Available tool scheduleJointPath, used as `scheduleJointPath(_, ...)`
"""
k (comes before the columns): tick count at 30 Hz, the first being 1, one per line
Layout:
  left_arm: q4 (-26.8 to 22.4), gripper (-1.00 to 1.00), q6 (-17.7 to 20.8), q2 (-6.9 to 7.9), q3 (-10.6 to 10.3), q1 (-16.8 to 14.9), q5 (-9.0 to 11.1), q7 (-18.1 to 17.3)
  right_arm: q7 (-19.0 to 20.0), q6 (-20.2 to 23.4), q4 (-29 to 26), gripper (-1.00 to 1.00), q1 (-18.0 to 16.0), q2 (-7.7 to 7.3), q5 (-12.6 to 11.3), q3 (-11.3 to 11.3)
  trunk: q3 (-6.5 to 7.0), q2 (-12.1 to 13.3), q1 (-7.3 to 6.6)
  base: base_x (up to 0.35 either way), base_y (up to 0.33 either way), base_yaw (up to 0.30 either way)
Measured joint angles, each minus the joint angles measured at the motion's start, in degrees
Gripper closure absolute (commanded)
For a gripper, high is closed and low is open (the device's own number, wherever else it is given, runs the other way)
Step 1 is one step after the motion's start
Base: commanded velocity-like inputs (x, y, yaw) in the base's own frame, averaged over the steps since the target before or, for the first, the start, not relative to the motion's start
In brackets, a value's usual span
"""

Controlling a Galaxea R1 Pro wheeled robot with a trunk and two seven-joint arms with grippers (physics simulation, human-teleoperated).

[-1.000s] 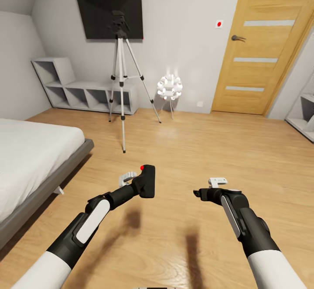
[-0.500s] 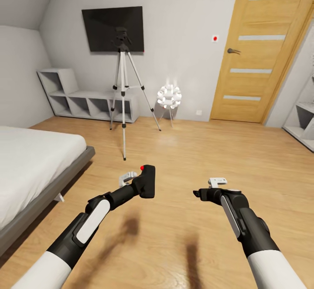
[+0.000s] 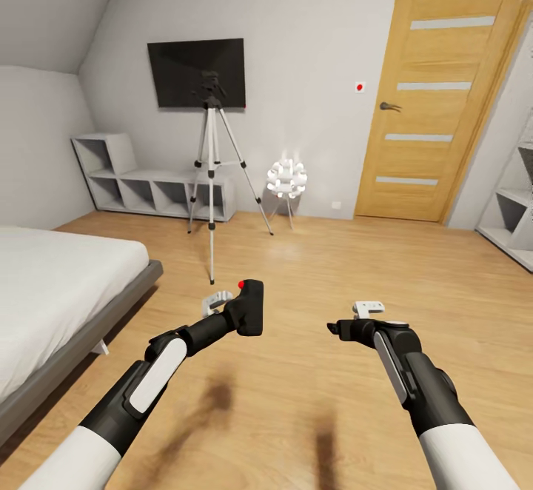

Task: Attach the digital camera to the camera tripod in the bedroom.

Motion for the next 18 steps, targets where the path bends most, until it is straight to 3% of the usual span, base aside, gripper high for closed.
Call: scheduleJointPath(18,-0.1,1.00,0.0,0.00,0.0,0.0,0.0,0.0,0.0,0.0,0.0,-1.00,0.0,0.08,0.1,0.0,3.99,0.2,-0.46,0.000,0.000,0.000)
